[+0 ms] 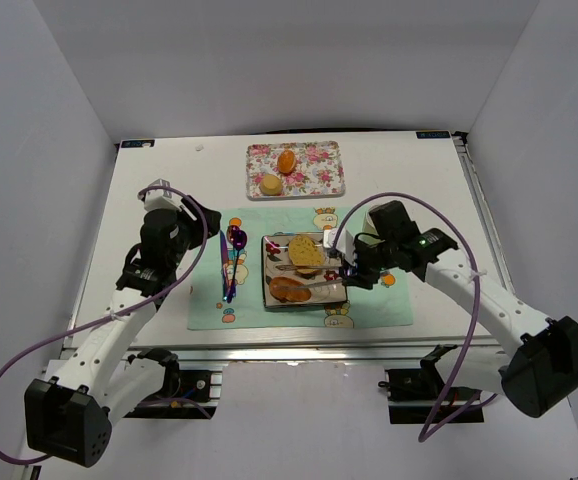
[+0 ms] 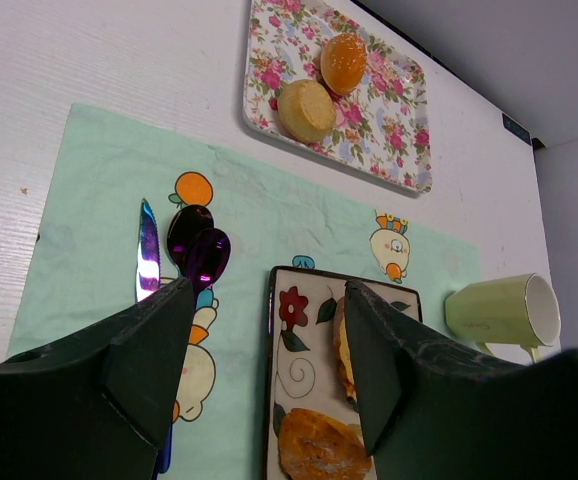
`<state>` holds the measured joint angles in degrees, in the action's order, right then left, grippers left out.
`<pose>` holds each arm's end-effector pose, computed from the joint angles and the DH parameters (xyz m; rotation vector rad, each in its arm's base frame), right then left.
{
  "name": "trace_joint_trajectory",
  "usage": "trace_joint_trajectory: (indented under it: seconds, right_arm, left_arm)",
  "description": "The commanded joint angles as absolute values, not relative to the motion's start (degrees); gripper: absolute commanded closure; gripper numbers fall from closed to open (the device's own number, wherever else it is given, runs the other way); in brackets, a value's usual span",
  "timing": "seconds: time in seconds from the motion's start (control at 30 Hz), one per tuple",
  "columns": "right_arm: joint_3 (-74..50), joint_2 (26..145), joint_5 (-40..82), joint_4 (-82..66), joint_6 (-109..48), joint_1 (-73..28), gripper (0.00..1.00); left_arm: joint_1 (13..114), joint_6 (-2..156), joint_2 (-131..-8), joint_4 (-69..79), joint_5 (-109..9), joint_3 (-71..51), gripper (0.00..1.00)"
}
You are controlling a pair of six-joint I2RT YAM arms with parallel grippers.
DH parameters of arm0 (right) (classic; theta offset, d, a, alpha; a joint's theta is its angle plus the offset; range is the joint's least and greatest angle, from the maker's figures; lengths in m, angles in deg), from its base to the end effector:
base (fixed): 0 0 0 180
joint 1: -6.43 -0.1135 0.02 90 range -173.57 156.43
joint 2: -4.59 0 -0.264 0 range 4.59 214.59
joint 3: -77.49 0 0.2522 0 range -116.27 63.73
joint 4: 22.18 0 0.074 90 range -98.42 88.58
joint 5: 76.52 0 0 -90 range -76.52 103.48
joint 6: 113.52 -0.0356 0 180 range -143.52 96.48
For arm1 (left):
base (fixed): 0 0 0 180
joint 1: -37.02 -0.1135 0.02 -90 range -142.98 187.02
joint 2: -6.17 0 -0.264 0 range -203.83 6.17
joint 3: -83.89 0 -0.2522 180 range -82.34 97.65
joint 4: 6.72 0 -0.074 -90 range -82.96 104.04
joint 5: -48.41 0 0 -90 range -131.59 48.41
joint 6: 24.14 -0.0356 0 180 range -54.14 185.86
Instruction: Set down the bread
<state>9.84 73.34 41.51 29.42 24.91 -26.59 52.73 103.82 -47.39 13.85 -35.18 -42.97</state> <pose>0.1924 0.1450 0.2708 -1.7153 1.6833 0.4840 0.2105 -0.0551 0.2849 -0.4541 1.9164 -0.5124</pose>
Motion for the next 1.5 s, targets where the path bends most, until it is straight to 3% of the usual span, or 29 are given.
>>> trace_joint_trajectory:
  seconds: [0.0, 0.07, 0.2, 0.23, 0.47, 0.67, 0.73, 0.87, 0.93, 1.03, 1.07, 1.2, 1.47]
  right_arm:
    - [4.6, 71.0, 44.2, 27.7, 21.4, -26.6, 0.53]
    - [2.2, 70.6, 43.5, 24.8, 18.9, -25.9, 0.58]
    - [-0.1, 71.8, 40.2, 17.5, 8.8, -19.4, 0.95]
    - [-0.6, 72.4, 39.2, 16.5, 6.8, -17.5, 0.99]
    - [-3.9, 81.6, 28.6, 12.0, -12.6, 9.6, 1.00]
    - [5.7, 89.8, 18.4, 8.8, -15.6, 19.2, 1.00]
    - [10.5, 91.2, 17.5, 4.5, -15.1, 20.2, 0.93]
    - [14.7, 93.4, 18.3, 0.5, -13.6, 21.2, 0.72]
    - [15.2, 93.9, 19.1, 0.5, -12.4, 21.2, 0.59]
    - [13.8, 94.7, 20.2, 2.8, -9.6, 21.5, 0.29]
    - [13.2, 94.5, 20.6, 4.6, -8.8, 21.5, 0.13]
    - [10.1, 92.0, 19.2, 6.6, -5.3, 21.6, 0.11]
    - [1.2, 83.3, 25.3, 4.3, -3.5, 17.4, 0.11]
  left_arm:
    - [52.7, 104.1, -46.7, 13.3, -35.4, -42.7, 0.29]
    - [52.6, 104.1, -46.9, 13.0, -35.5, -42.6, 0.29]
    - [52.7, 104.1, -47.4, 12.7, -36.0, -42.4, 0.29]
    - [52.6, 104.1, -47.4, 12.5, -36.0, -42.4, 0.29]
    - [52.6, 103.7, -48.1, 11.9, -38.5, -43.1, 0.29]
    - [52.6, 103.7, -51.0, 9.1, -44.2, -44.0, 0.34]
    - [52.6, 103.5, -52.1, 8.6, -45.6, -43.7, 0.37]
    - [52.6, 102.9, -54.7, 7.7, -49.3, -42.9, 0.55]
    - [52.6, 102.8, -55.9, 7.4, -50.9, -42.9, 0.56]
    - [52.7, 103.0, -57.2, 7.5, -53.3, -43.1, 0.50]
    - [52.8, 103.1, -57.6, 7.4, -53.8, -43.1, 0.44]
    - [54.0, 102.0, -59.7, 7.5, -55.7, -42.6, 0.37]
    - [60.3, 98.2, -63.4, 11.4, -56.2, -41.7, 0.37]
